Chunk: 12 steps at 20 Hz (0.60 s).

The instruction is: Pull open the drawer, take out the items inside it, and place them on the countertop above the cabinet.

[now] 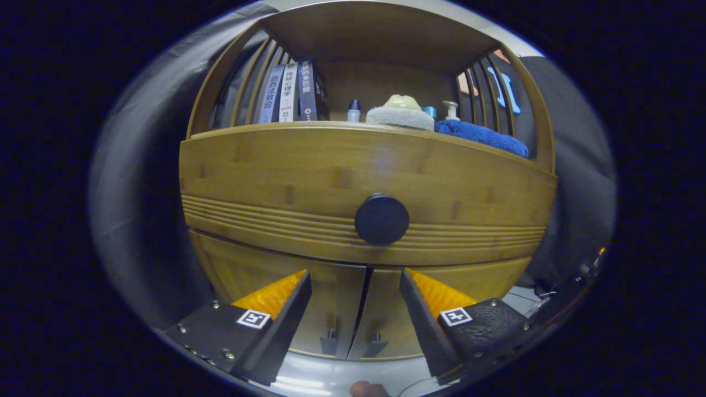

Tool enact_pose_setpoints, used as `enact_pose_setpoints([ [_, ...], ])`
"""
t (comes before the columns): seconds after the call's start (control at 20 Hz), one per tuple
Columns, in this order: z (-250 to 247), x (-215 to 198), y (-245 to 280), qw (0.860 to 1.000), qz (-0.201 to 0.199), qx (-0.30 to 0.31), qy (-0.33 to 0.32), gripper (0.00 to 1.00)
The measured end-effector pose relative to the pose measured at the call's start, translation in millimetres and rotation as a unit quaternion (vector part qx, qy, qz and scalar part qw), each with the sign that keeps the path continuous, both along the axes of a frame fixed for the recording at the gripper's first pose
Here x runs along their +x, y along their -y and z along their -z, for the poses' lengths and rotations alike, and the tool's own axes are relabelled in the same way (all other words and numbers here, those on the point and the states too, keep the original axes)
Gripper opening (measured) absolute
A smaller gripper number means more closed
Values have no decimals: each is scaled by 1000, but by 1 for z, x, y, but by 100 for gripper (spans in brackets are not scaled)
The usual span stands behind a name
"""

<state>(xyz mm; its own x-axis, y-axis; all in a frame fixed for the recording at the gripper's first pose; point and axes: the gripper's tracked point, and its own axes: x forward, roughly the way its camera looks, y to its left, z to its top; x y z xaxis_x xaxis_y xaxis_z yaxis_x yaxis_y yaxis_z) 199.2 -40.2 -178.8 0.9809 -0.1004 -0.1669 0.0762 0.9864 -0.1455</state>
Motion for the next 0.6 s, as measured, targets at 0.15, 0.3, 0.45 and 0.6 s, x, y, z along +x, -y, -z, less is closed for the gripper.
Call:
enact_pose_setpoints([
  [0.15,-24,-22,-5,1000,-3,3,17,96],
  [0.3,-47,-48,-19,1000,-23,-1,17,96],
  [0.45,-76,-77,-27,999,-19,20,25,96],
  [0.6,-104,-102,-33,998,-17,56,39,96],
])
